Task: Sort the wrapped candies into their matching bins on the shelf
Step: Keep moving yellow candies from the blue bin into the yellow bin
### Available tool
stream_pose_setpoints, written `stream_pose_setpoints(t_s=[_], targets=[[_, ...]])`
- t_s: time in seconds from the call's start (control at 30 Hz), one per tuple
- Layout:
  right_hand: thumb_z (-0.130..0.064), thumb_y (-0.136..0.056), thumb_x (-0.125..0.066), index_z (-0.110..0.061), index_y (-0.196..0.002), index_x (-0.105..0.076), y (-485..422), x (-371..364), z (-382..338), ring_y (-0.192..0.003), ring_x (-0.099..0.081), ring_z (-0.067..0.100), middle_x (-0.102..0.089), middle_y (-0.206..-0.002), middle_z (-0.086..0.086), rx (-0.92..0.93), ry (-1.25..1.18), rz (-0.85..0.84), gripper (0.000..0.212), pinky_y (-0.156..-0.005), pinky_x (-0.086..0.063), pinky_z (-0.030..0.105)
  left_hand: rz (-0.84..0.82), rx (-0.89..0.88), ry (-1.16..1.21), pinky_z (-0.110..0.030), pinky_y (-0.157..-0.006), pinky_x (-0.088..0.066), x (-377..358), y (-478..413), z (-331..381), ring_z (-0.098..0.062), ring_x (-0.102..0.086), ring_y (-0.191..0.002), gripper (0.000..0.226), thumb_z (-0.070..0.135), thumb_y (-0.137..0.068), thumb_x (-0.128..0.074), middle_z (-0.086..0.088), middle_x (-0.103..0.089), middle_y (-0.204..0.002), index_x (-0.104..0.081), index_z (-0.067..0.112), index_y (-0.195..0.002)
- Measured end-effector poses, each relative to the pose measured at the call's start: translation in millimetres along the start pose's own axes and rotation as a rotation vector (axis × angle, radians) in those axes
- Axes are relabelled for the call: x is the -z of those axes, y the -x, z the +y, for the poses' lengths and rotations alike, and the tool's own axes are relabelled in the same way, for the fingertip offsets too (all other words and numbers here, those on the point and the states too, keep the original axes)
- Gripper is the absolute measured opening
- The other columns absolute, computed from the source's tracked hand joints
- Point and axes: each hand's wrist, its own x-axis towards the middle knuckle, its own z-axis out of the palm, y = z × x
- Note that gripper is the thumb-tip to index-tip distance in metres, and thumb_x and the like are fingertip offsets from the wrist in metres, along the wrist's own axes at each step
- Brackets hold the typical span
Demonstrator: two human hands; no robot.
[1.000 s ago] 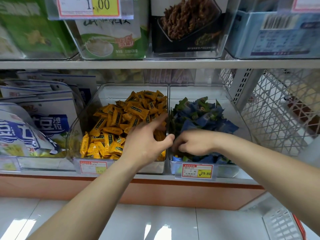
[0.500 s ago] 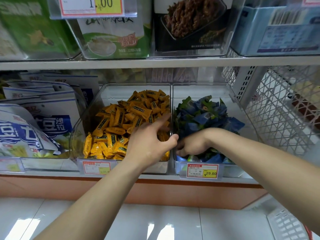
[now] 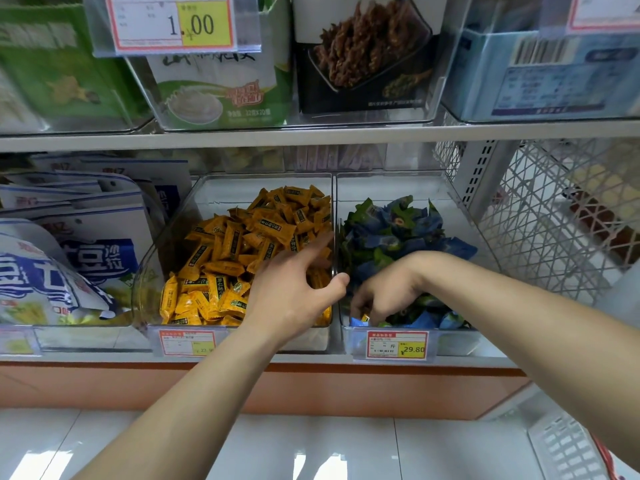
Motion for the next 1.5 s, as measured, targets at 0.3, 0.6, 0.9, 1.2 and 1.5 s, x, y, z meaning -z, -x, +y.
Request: stream_pose_setpoints(t_s=[0.3,0.6,0.9,1.2,1.5], targets=[[-0.029,-0.093,-0.062,-0.022,-0.117,-0.06,8.0,-10.5,4.9,-0.084,-0.054,0.006,-0.06,-0.097,-0.008,0.046,0.001,0.128,0.025,-0.065,-0.041,0.023,-0.02,-0.001,-0.017,-0.039,-0.097,-0.048,0.6,0.6,0.7,-0.011,-0.055,-0.111,0.069,0.07,-0.079,-0.046,0.031,-0.056,-0.092,-0.035,0.051,-0.145],[-0.027,-0.094,-0.065,-0.027,-0.118,-0.062,15.0,-16.3,22.5,-0.091,-0.059,0.005,-0.062,-0.105,-0.011,0.201,-0.104,0.232,0.024,-0.074,-0.048,0.018,-0.008,0.011,-0.007,-0.037,-0.095,-0.049,0.0,1.6,0.7,-0.01,-0.056,-0.112,0.069,0.071,-0.079,-0.046,0.026,-0.065,-0.105,-0.034,0.052,-0.144],[-0.024,-0.085,-0.076,-0.036,-0.098,-0.074,22.1,-13.5,42.7,-0.086,-0.064,0.006,-0.071,-0.093,-0.011,0.305,-0.396,0.68,0.017,-0.072,-0.051,0.022,-0.024,0.013,0.013,-0.034,-0.096,-0.049,2.1,1.0,0.0,-0.009,-0.057,-0.117,0.072,0.073,-0.078,-0.05,0.024,-0.065,-0.117,-0.034,0.051,-0.144],[-0.031,-0.087,-0.073,-0.043,-0.09,-0.067,42.2,-9.6,48.7,-0.084,-0.058,-0.006,-0.064,-0.089,-0.023,0.194,-0.505,1.275,0.014,-0.067,-0.039,0.008,0.14,-0.127,-0.154,-0.035,-0.1,-0.043,0.6,-6.3,29.0,-0.017,-0.043,-0.127,0.069,0.065,-0.082,-0.058,0.007,-0.054,-0.138,-0.046,0.033,-0.142],[-0.028,-0.088,-0.072,-0.043,-0.088,-0.071,50.0,-22.8,50.6,-0.089,-0.064,0.0,-0.071,-0.093,-0.017,0.196,-0.775,1.439,0.014,-0.079,-0.054,0.027,0.087,-0.162,-0.154,-0.04,-0.102,-0.039,-27.1,-16.3,54.1,-0.021,-0.046,-0.127,0.066,0.069,-0.086,-0.049,0.005,-0.059,-0.132,-0.041,0.037,-0.143]])
